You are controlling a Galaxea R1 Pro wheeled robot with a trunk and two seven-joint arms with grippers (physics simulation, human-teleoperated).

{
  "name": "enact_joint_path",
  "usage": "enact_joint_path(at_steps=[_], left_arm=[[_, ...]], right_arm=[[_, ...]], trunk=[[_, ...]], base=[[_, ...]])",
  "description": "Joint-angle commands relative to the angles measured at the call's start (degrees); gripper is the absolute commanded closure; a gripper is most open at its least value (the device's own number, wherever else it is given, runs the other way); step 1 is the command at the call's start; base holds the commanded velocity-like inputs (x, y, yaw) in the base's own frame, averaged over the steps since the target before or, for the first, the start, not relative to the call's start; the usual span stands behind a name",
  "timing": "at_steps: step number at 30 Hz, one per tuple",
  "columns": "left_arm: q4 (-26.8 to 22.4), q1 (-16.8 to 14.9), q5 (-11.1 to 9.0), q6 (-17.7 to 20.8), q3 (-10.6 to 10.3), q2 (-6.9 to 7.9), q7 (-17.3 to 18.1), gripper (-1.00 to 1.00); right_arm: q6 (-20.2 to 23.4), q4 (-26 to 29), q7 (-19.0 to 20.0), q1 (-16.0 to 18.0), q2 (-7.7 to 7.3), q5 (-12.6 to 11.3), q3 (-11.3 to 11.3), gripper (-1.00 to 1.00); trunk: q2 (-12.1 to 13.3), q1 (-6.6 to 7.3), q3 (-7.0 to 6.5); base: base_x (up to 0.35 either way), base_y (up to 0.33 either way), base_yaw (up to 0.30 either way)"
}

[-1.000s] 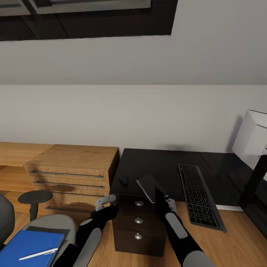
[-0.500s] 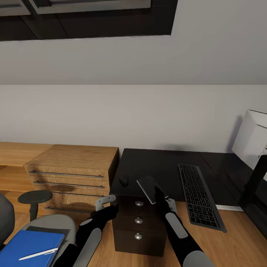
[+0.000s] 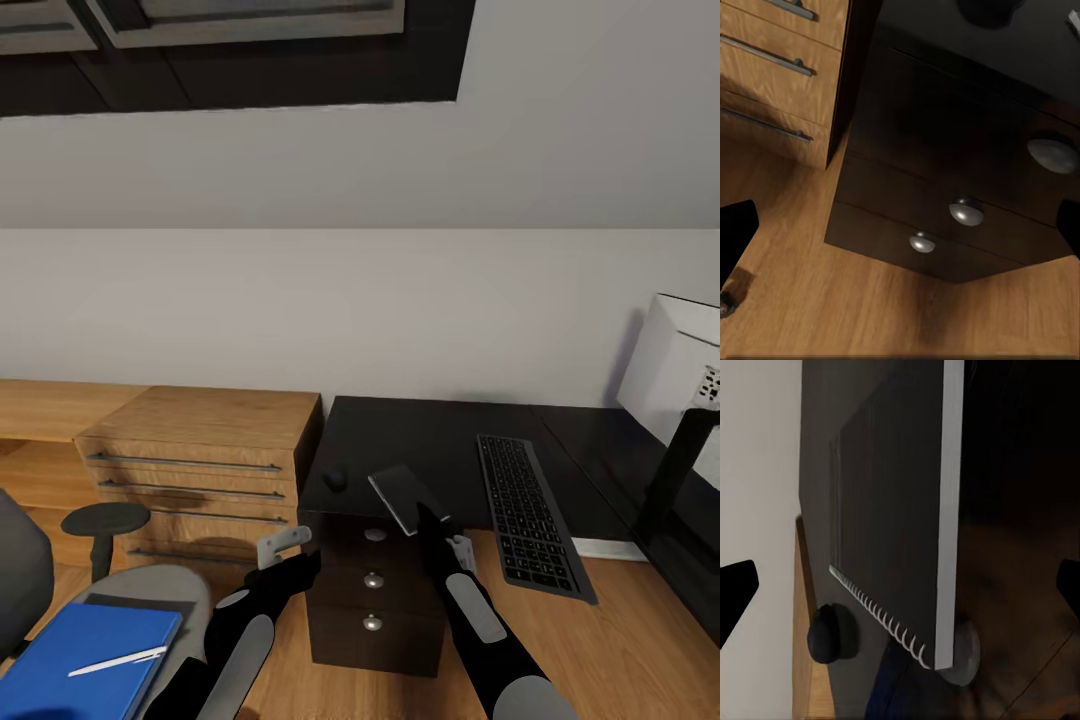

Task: In the bedroom, organize the workspace by keeping the computer under the desk, ensuring the monitor is on the desk, placing the keyboard on the desk next to the monitor, placing the mouse on the desk next to the keyboard, moving the folder from the swivel chair onto the desk next to the mouse, stacking the notebook on top of the folder with the pen on top of the notebook, and positioning the swivel chair next to the desk.

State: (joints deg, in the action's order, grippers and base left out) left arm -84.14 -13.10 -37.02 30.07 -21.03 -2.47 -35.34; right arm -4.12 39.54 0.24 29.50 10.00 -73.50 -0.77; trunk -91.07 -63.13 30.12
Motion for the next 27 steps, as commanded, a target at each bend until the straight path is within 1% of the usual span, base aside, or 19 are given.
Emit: enact_joint_path(at_steps=[1,5,12,19,27], left_arm=[[-0.1,-0.1,-0.5,0.1,-0.1,0.01,-0.5,-1.00],[-0.1,0.0,-0.6,0.1,-0.1,0.01,-0.5,-1.00],[-0.1,-0.1,-0.6,0.1,-0.1,0.01,-0.5,-1.00],[-0.1,0.0,-0.6,0.1,-0.1,0.01,-0.5,-1.00],[0.1,-0.1,-0.6,0.1,-0.1,0.01,-0.5,-1.00]], right_arm=[[-0.3,0.0,0.0,0.0,0.00,-0.6,-0.1,-1.00],[-0.3,0.0,0.0,0.0,0.00,-0.6,-0.1,-1.00],[-0.3,0.0,0.0,0.0,0.00,-0.5,-0.1,-1.00],[-0.3,0.0,0.0,0.0,0.00,-0.5,-0.1,-1.00],[-0.3,-0.2,0.2,0.0,0.00,-0.3,-0.2,-1.00]], trunk=[[0.0,0.01,0.06],[0.0,0.01,0.06],[0.0,0.01,0.06],[0.0,0.01,0.06],[0.0,0.01,0.06]], base=[[-0.123,0.000,0.000],[-0.198,0.000,0.000],[-0.283,0.000,0.000],[-0.174,0.000,0.000],[-0.315,-0.003,0.000]])
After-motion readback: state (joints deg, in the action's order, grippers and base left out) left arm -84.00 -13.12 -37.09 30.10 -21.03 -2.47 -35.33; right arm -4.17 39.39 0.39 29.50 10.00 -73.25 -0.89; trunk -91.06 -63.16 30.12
